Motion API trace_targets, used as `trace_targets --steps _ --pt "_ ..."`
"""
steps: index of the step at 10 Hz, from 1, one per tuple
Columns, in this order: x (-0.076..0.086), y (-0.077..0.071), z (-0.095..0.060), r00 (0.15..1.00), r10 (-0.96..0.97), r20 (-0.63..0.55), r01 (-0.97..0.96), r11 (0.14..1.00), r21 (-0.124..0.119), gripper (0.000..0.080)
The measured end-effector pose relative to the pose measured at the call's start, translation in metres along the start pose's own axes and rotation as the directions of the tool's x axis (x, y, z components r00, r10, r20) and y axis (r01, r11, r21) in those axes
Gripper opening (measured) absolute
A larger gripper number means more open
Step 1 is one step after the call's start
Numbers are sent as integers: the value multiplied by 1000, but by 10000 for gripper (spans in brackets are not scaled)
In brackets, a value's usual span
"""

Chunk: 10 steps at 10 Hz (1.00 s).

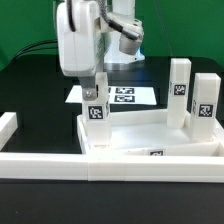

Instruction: Assemble desk

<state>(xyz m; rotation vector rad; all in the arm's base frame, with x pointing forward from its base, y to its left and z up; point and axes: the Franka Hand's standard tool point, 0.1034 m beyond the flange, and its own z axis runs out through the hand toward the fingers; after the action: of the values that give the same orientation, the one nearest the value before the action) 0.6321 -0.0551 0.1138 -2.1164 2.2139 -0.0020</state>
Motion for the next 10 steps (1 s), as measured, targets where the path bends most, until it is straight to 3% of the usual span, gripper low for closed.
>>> trace_targets --steps 3,7,10 --pt "-11 0 3 958 -286 -3 286 958 9 648" --pt "-11 -1 2 836 -549 -6 549 836 9 648" --pt "-11 -1 2 662 -749 -7 749 662 4 648"
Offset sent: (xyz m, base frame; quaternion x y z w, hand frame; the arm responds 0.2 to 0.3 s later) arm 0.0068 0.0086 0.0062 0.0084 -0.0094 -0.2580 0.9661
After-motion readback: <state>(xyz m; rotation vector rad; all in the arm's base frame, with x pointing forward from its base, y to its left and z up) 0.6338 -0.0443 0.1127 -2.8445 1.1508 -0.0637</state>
